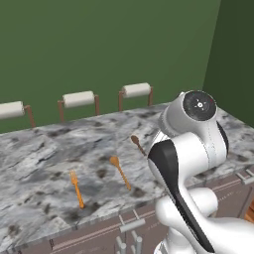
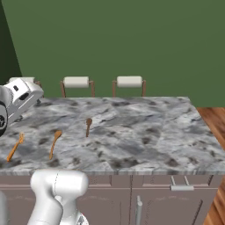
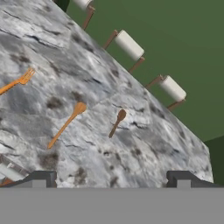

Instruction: Organize the utensils by type. Pick up the wooden spoons from the counter and place them in the open cabinet. Then pick up the metallic utensils from the counter and place them in the open drawer.

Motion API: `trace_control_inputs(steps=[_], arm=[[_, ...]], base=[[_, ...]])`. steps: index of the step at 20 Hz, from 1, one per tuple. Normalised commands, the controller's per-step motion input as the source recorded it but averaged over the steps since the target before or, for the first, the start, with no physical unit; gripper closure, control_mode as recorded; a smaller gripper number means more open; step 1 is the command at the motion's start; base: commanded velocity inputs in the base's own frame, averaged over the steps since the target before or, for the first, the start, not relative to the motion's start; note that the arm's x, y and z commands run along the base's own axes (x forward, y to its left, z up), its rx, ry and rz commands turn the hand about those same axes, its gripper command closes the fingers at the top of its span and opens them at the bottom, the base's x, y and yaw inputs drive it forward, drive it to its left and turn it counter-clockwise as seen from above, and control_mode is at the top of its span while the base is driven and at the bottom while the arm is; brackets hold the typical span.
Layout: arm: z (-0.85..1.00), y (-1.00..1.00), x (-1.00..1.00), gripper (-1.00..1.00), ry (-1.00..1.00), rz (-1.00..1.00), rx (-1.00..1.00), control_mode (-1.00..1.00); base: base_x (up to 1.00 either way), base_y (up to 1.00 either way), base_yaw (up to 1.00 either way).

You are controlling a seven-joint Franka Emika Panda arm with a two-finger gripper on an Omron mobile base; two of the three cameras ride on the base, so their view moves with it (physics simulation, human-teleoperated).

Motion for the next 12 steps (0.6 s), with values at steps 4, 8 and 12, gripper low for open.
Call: trace_control_inputs(steps=[4,8,12], arm=[[0.00,0.00,0.13,-1.00,0.07,0.00,0.09,-1.00],[-0.03,0.09,0.34,-1.00,0.06,-0.05,0.27,-1.00],[-0.10,0.07,0.44,-1.00,0.05,-0.07,0.27,-1.00]], base=[[0.06,0.00,0.00],[0.00,0.00,0.00],[0.00,0.00,0.00]])
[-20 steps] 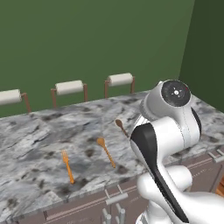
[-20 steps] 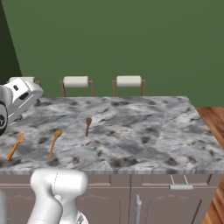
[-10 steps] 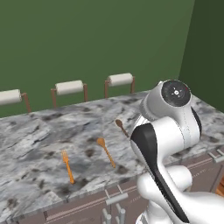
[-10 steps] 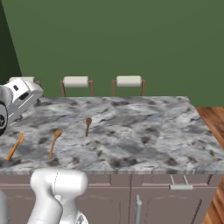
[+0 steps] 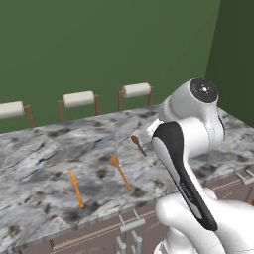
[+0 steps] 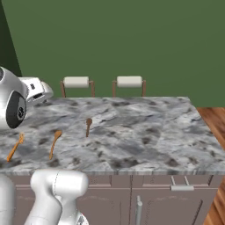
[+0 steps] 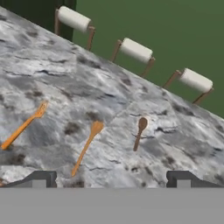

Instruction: Organize the utensils by type. Pick up the wooden spoons from the counter and place them in the open cabinet. Then pick up the metallic utensils from the counter and place them in the open drawer.

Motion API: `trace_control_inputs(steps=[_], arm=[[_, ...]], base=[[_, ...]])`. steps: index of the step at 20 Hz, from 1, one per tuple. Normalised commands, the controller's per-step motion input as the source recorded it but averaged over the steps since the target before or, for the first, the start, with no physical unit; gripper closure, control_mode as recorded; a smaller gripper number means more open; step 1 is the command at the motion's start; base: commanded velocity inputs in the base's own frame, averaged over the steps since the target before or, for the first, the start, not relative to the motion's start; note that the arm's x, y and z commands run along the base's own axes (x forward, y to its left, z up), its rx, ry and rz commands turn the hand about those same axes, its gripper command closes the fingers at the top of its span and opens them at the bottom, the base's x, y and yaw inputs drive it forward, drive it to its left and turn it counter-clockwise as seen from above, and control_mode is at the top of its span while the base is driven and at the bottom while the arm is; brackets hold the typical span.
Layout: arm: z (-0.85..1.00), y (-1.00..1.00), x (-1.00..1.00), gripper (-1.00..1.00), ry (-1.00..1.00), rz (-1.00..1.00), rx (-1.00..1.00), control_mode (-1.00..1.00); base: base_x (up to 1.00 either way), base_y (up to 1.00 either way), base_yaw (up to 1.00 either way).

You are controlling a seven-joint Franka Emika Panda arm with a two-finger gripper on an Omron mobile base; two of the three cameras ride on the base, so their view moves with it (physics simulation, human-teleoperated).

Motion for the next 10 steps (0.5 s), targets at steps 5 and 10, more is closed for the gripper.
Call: trace_control_inputs(steps=[5,10], arm=[[-0.25,0.22,0.51,-1.00,0.07,-0.05,0.07,-1.00],[-0.38,0.23,0.41,-1.00,0.21,-0.13,0.00,-1.00]], base=[[0.00,0.00,0.00],[0.00,0.00,0.00]])
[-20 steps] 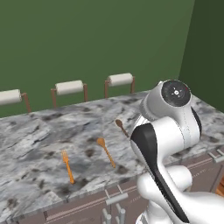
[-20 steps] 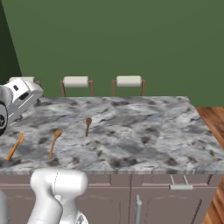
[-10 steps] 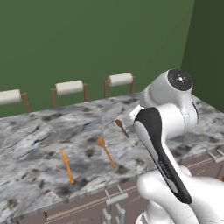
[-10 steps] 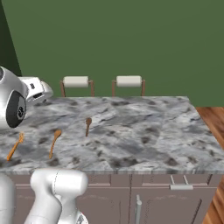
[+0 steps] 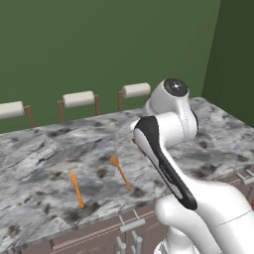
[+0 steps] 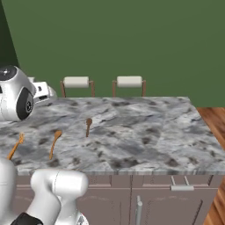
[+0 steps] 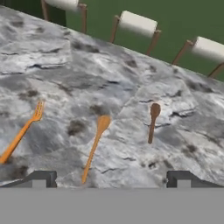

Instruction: Organize the utensils by type. Pick up the wooden spoons from the counter and place them in the open cabinet. Then pick up the metallic utensils from the counter and place them in the open drawer.

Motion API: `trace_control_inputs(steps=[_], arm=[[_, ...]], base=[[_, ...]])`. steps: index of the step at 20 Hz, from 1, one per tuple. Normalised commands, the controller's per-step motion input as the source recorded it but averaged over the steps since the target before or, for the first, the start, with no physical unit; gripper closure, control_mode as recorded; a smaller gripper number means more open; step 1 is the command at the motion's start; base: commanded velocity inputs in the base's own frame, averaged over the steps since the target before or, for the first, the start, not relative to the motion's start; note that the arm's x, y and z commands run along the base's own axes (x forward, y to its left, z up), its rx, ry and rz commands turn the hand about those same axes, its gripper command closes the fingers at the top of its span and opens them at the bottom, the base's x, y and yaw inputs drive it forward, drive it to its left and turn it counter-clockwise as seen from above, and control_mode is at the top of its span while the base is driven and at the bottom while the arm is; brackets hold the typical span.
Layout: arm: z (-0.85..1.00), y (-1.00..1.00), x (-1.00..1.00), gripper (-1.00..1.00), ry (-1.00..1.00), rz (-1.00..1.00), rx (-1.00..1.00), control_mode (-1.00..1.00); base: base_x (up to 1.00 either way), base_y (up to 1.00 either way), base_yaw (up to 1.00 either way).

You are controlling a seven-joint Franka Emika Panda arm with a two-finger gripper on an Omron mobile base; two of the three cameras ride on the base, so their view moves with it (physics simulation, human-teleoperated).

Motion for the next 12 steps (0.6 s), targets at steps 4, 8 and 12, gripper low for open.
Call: trace_control_inputs(steps=[4,8,12], arm=[[-0.60,0.10,0.22,-1.00,0.29,-0.23,0.00,-1.00],[-0.68,0.00,0.08,-1.00,0.30,-0.20,0.00,-1.00],[-0.74,0.01,0.00,-1.00,0.18,-0.09,0.00,-1.00]], base=[[0.00,0.00,0.00],[0.00,0.00,0.00],[0.00,0.00,0.00]])
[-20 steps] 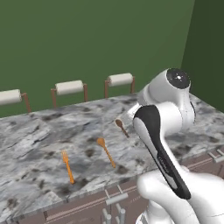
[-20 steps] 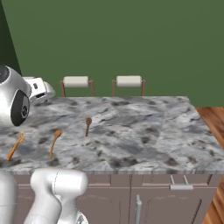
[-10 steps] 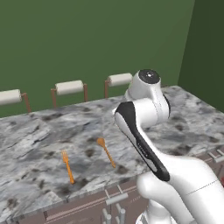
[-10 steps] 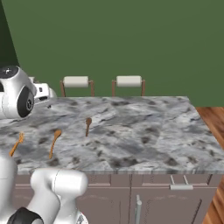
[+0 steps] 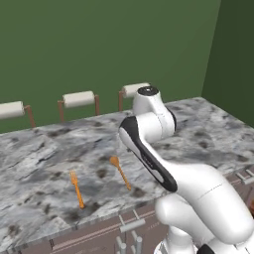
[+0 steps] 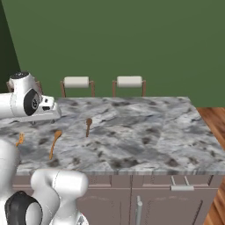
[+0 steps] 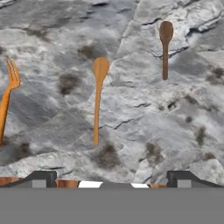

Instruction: Organize the utensils by type. Pick up the wooden spoons from the counter and place them in the open cabinet. Then pick up the metallic utensils from the counter and place them in the open drawer.

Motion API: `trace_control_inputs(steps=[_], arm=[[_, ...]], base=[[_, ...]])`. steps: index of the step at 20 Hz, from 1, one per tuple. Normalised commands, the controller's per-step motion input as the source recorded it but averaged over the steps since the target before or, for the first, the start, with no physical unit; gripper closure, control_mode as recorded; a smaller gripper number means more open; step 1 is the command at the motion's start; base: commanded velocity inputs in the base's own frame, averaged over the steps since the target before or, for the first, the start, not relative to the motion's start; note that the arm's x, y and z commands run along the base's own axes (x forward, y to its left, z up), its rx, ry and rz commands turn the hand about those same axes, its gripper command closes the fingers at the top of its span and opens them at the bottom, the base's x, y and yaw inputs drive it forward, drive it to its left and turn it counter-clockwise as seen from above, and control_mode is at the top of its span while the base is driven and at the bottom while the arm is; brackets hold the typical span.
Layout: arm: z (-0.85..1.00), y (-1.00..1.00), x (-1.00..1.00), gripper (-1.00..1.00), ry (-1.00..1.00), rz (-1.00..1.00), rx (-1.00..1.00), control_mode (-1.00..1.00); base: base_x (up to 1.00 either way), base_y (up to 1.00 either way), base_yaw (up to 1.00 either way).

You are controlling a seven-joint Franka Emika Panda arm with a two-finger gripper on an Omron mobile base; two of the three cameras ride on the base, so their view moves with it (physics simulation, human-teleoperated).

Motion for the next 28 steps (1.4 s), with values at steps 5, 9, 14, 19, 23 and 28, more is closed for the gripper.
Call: trace_control_inputs(steps=[5,9,14,19,23,28], arm=[[-0.63,0.00,-0.02,-1.00,0.02,-0.03,0.09,-1.00],[-0.58,0.09,0.04,-1.00,0.00,0.00,0.08,-1.00],[-0.48,0.10,0.34,-1.00,0.04,-0.04,0.02,-1.00],[-0.26,0.04,0.46,-1.00,0.07,-0.07,0.00,-1.00],[-0.48,0.21,0.46,-1.00,0.14,-0.08,0.00,-1.00],[-0.46,0.29,0.35,-1.00,0.10,-0.05,0.00,-1.00]], base=[[0.00,0.00,0.00],[0.00,0.00,0.00],[0.00,0.00,0.00],[0.00,0.00,0.00],[0.00,0.00,0.00],[0.00,0.00,0.00]])
